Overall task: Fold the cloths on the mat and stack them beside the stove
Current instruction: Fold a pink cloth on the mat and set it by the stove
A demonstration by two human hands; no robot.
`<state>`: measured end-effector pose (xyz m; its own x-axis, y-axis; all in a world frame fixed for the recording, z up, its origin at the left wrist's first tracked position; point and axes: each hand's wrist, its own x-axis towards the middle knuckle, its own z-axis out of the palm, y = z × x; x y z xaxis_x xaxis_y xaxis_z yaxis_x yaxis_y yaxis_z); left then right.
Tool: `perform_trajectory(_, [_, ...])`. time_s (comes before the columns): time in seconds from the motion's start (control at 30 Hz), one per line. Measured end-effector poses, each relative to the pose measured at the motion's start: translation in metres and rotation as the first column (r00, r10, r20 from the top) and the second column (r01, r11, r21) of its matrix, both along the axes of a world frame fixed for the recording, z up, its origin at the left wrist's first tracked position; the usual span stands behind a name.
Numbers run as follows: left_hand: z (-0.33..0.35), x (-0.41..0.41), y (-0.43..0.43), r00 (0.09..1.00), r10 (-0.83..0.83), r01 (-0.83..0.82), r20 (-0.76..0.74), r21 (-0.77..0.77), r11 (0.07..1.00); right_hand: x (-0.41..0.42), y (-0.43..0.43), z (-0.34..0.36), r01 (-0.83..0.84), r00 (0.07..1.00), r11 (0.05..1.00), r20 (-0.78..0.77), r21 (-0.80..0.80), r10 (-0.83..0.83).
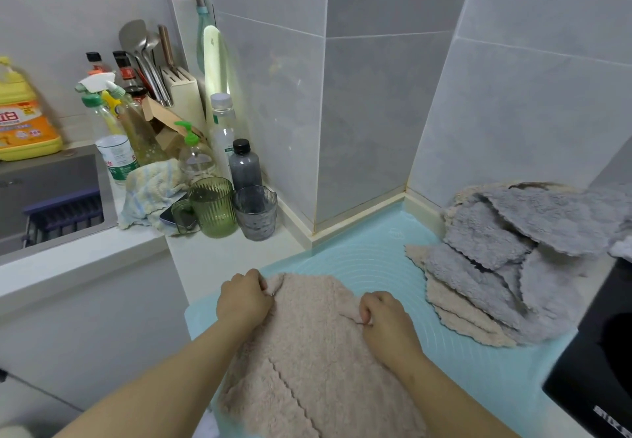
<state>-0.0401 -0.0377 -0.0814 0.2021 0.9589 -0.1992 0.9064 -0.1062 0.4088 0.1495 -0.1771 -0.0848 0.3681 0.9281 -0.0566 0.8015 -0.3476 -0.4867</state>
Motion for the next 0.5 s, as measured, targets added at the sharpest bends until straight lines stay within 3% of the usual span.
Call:
perform_trajectory(0.07, [-0.002, 0.0, 0.002, 1.0, 0.001, -0.001, 0.022, 0.02, 1.0, 0.004, 0.001, 0.001, -0.014, 1.0, 1.0, 0.023, 0.004, 0.014])
perform_trajectory(0.2, [-0.004, -0.003, 0.004, 0.997, 0.032, -0.036, 0.065, 0.066, 0.997, 0.014, 0.003, 0.015, 0.155, 0.986, 0.98, 0.048, 0.128, -0.163])
perform_trajectory(0.3, [-0.004, -0.004, 0.003, 0.995, 0.049, -0.057, 0.091, 0.089, 0.994, 0.023, 0.003, 0.02, 0.211, 0.965, 0.977, 0.161, -0.003, -0.208])
perform_trajectory(0.4, [-0.002, -0.007, -0.004, 0.999, 0.022, -0.015, -0.034, 0.191, 0.981, 0.025, -0.001, 0.02, 0.205, 0.969, 0.965, 0.174, -0.166, -0.176])
perform_trajectory(0.5, [0.001, -0.008, -0.018, 0.995, -0.098, 0.104, -0.034, 0.298, 0.949, 0.018, -0.013, 0.016, 0.165, 0.966, 0.981, 0.217, -0.097, -0.141])
